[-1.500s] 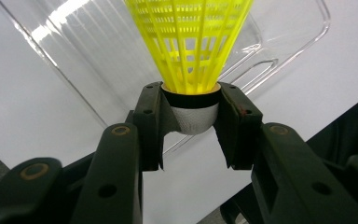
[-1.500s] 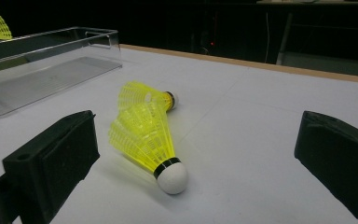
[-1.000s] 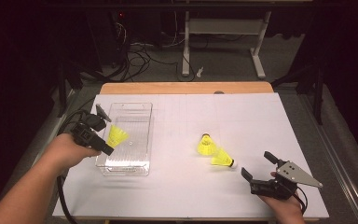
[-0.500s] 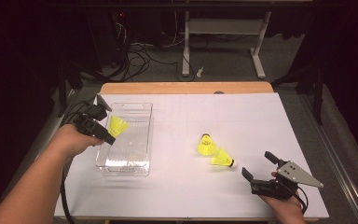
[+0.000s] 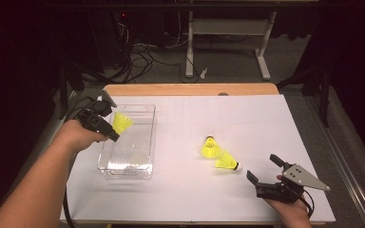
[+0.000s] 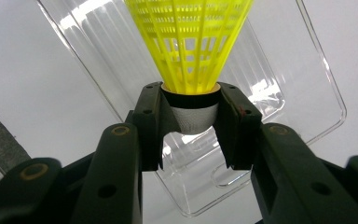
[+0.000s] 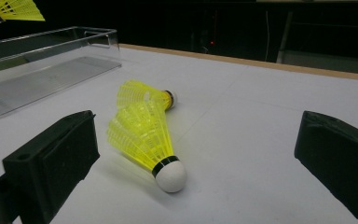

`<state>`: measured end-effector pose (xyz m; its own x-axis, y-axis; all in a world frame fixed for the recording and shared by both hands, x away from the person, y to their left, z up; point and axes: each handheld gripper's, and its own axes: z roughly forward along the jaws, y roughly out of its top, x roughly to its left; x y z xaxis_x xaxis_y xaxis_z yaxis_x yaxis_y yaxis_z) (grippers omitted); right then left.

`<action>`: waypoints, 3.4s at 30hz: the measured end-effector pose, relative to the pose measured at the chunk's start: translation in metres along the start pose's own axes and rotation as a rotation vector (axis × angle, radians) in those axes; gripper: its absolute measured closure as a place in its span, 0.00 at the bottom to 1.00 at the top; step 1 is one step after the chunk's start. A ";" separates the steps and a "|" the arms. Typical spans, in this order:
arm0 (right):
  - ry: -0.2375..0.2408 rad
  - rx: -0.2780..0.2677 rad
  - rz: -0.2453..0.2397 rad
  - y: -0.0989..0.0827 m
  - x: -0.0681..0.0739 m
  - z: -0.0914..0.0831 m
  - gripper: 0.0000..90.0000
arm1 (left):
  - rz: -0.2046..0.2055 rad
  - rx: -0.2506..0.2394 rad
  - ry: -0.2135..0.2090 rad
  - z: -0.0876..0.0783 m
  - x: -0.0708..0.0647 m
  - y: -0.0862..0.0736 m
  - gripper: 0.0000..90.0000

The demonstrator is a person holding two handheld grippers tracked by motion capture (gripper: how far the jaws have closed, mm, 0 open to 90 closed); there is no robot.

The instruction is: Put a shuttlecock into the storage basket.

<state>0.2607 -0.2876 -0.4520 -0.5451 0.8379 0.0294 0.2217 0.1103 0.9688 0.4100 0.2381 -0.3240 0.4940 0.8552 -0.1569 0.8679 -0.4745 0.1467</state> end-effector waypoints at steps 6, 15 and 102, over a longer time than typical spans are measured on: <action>0.000 0.002 0.004 0.000 0.000 0.001 0.00 | -0.027 -0.009 0.011 0.008 0.006 0.005 0.72; 0.000 0.002 0.005 -0.001 -0.001 0.000 0.00 | -0.055 0.001 0.008 0.024 0.013 0.010 0.72; 0.008 -0.004 0.003 -0.001 -0.001 -0.001 0.00 | -0.046 0.029 -0.007 0.072 0.014 0.012 0.45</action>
<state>0.2605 -0.2890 -0.4526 -0.5506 0.8341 0.0346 0.2202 0.1051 0.9698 0.4313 0.2297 -0.3945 0.4535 0.8749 -0.1700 0.8910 -0.4403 0.1109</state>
